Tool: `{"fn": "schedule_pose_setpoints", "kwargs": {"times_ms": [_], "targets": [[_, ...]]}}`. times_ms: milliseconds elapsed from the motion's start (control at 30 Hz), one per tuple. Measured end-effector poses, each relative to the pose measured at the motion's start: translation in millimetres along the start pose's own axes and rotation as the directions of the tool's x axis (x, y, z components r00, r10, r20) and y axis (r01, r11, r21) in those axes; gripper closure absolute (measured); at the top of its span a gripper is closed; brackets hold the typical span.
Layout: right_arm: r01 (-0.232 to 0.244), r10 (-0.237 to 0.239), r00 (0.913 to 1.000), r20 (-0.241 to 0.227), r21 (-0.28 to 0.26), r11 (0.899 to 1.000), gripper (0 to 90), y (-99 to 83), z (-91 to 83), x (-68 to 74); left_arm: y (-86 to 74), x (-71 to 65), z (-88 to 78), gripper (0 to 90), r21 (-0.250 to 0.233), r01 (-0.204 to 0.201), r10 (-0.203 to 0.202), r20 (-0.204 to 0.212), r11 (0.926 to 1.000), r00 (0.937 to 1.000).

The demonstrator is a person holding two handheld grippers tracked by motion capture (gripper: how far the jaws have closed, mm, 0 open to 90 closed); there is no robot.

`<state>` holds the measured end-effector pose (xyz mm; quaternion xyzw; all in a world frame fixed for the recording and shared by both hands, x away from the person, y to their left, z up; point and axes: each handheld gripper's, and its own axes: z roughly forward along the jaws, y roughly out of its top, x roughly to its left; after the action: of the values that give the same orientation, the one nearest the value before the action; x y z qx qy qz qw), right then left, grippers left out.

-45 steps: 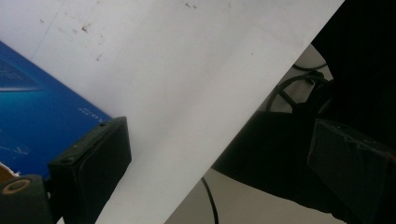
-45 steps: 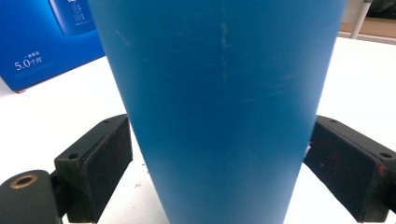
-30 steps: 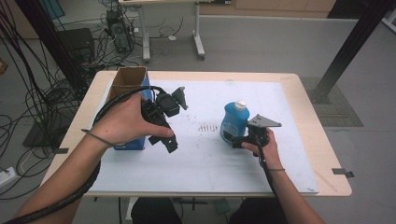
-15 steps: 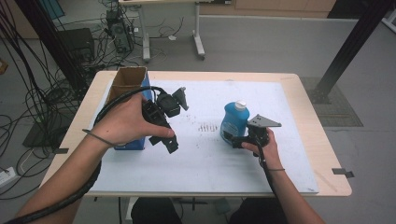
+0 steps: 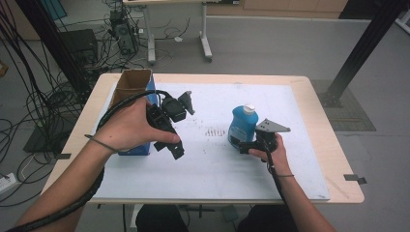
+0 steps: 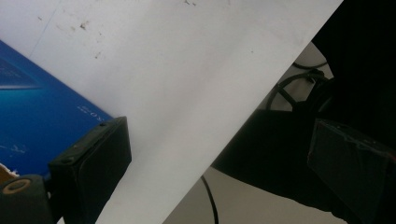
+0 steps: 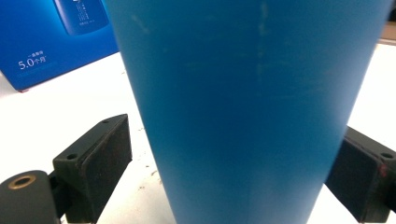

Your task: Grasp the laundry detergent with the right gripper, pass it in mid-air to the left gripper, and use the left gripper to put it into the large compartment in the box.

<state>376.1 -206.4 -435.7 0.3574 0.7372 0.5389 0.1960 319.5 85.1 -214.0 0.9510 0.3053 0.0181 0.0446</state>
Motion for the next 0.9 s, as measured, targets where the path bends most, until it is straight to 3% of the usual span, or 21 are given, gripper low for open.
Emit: {"fn": "schedule_pose_setpoints", "kwargs": {"times_ms": [633,900], "targets": [[0.011,-0.011,0.9999,0.002,-0.041,0.999,18.2,2.0,2.3,1.0,-0.8,0.5,-0.1,6.6,0.002,0.000,0.000,-0.001,1.0000,1.0000],[0.021,-0.020,0.9994,0.027,-0.049,0.999,26.3,2.1,2.8,1.6,-1.6,0.8,-0.2,6.6,0.002,0.004,-0.004,0.000,1.0000,1.0000]]}}
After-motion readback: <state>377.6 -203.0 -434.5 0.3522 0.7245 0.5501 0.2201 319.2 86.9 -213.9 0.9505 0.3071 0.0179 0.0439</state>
